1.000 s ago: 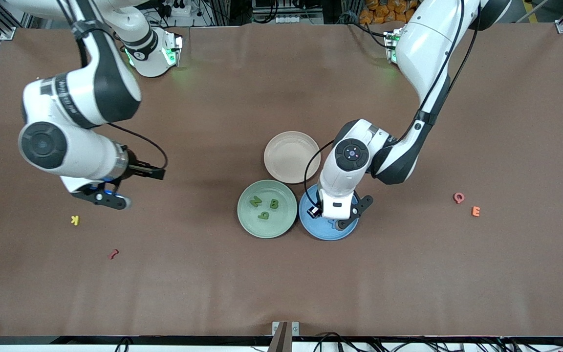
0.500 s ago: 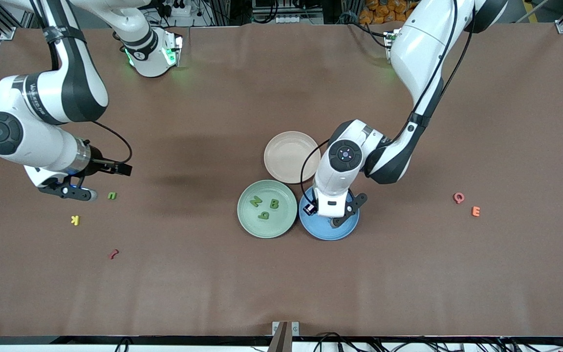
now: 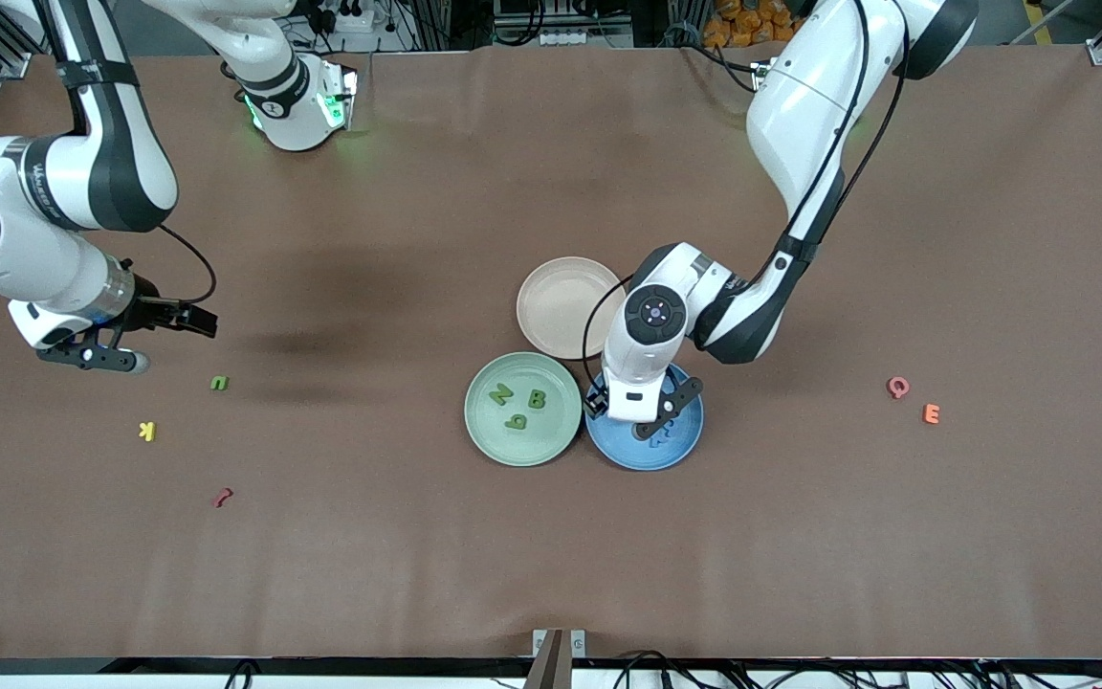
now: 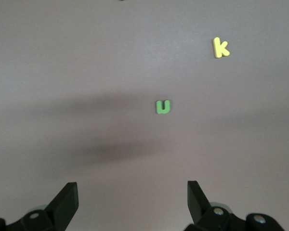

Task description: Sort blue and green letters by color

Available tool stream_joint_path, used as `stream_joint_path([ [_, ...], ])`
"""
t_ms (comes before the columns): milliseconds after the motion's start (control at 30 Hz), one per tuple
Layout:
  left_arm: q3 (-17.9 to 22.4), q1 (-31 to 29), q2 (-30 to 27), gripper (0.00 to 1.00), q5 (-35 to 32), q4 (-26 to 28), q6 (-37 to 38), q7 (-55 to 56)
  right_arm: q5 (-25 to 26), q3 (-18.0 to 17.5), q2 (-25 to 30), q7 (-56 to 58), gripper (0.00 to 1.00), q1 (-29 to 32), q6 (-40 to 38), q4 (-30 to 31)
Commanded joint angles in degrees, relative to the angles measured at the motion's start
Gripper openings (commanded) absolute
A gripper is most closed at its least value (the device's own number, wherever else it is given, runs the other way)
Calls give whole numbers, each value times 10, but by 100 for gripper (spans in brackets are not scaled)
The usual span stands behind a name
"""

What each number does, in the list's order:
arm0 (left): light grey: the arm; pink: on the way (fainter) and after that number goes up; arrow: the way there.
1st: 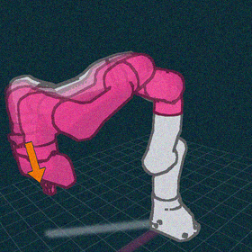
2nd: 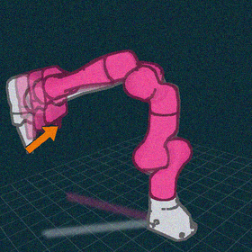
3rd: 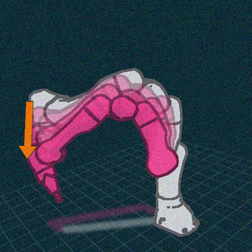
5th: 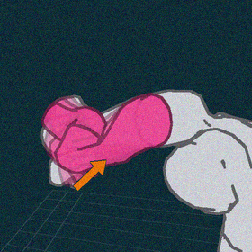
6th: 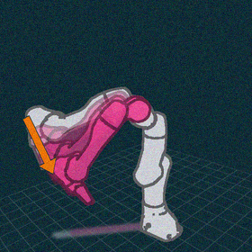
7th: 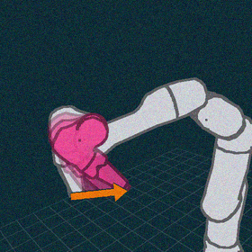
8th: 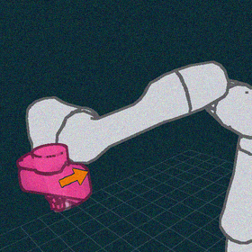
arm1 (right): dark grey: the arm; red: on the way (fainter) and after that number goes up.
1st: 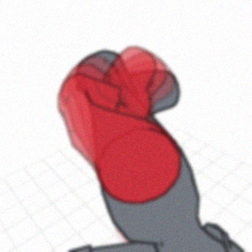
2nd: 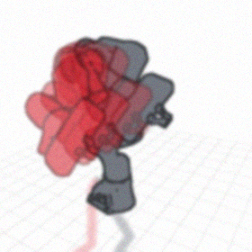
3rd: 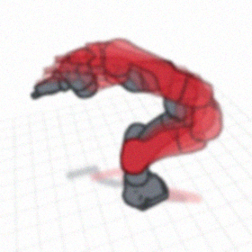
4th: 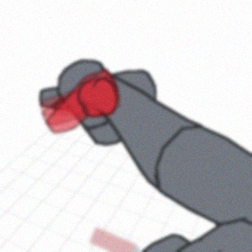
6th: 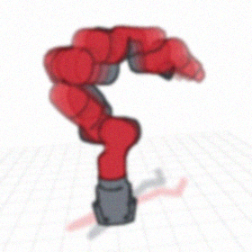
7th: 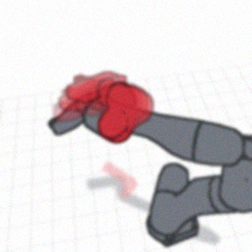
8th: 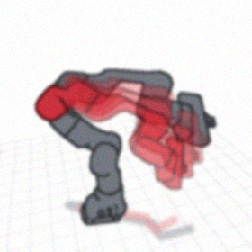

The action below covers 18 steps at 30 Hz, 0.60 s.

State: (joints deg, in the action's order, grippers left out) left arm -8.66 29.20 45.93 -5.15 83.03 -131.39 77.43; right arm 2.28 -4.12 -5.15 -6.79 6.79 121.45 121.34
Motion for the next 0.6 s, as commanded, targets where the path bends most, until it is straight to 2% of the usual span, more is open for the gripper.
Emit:
stream_joint_path([
  [0, 9, -20, -29, 100, -1, 0, 31, -80, 6, -11, 29, 23, 100, 30, 67, 66],
  [200, 8, -72, -65, 100, -48, 1, 83, -195, 5, -11, 11, 65, 100, 60, 135, 90],
  [333, 3, -115, -86, 100, -44, 0, 100, -279, 6, -12, -9, 68, 100, 70, 160, 91],
  [567, 2, -161, -112, 100, -44, 0, 102, -305, 6, -12, -50, 68, 99, 72, 220, 90],
])
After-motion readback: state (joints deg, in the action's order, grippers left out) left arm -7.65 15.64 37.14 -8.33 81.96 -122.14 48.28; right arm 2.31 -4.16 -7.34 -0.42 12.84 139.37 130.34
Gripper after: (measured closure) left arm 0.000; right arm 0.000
